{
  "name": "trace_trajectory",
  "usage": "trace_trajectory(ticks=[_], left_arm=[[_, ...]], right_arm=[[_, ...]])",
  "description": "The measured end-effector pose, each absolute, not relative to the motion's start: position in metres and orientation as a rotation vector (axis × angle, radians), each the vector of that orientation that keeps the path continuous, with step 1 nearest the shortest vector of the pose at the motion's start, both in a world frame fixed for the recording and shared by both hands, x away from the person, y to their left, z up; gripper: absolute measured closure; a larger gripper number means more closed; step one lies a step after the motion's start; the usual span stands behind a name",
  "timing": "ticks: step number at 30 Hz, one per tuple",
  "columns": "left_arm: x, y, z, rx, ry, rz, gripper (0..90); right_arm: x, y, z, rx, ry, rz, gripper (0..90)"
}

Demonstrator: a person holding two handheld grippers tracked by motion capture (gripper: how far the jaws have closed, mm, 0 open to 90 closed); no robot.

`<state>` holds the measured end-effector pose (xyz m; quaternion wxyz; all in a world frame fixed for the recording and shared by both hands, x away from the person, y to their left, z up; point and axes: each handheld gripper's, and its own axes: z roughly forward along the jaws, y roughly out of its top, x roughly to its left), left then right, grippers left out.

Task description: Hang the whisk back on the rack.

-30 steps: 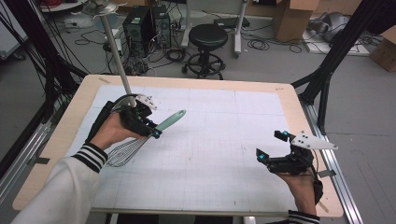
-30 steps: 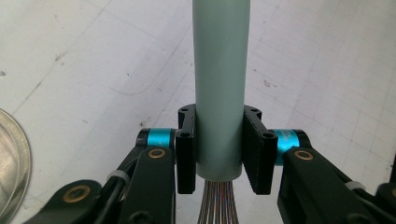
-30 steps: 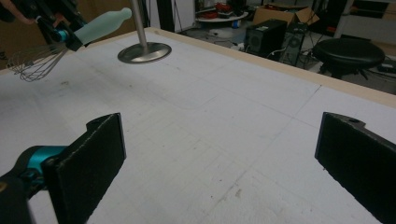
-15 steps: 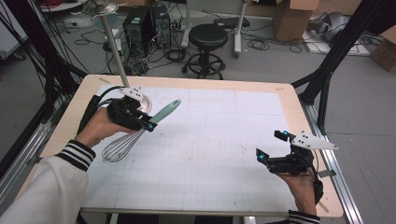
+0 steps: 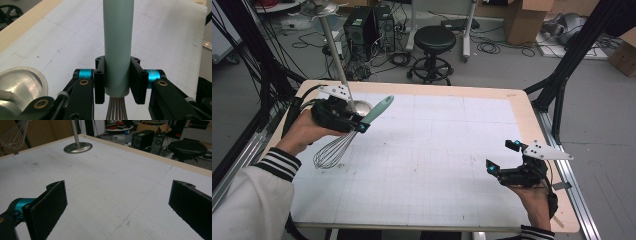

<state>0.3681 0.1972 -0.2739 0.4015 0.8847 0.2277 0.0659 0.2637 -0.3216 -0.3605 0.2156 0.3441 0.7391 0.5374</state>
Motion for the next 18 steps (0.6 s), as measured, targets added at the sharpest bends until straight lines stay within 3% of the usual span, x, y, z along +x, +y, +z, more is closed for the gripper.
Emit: trace_trajectory(ticks=[18], left_arm=[[0.370, 0.232, -0.248, 2.129, 0.611, 0.248, 69.4]], right_arm=[[0.264, -0.322, -0.361, 0.958, 2.044, 1.489, 0.7]])
